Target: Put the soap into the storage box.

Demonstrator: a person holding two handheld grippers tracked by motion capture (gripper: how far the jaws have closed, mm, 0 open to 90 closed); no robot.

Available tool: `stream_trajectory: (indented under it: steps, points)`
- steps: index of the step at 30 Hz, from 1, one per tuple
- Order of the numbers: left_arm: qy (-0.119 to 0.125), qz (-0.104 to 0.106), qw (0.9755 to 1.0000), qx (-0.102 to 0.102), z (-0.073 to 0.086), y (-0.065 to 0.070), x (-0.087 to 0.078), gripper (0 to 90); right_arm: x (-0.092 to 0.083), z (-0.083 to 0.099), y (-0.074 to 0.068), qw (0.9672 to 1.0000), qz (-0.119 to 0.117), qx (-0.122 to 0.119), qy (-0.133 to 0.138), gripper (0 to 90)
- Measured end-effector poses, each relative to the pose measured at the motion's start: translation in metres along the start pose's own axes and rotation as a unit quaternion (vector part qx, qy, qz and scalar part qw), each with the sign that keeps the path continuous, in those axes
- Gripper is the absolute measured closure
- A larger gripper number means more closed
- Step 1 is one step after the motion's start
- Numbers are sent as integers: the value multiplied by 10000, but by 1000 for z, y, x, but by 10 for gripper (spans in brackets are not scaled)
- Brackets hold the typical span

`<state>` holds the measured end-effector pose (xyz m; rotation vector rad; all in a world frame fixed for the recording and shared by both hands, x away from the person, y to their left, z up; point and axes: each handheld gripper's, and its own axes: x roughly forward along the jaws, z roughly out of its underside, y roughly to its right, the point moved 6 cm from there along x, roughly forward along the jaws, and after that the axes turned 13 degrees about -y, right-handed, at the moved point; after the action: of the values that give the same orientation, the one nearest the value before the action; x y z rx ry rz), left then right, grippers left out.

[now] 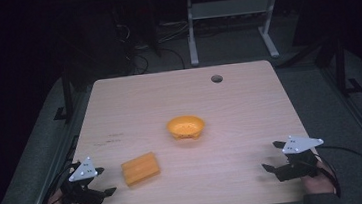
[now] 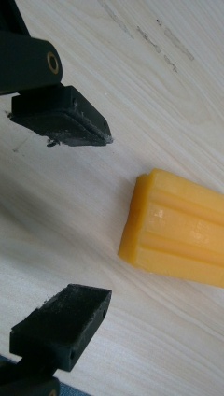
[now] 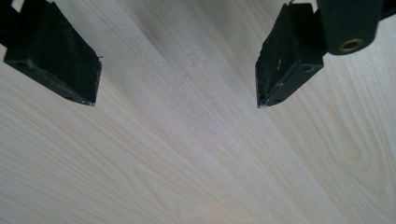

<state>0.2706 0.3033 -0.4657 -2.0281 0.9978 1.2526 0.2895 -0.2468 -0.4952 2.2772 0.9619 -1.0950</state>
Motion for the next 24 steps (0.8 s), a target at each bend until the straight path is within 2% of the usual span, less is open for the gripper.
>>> stream_trajectory:
  steps: [10,24]
  points:
    - [7,143,9999,-2,-1,1,2,184,0,1,0,10000,4,10,-30,140]
    - [16,171,9998,111,-13,3,3,183,0,3,0,10000,8,10,-51,139]
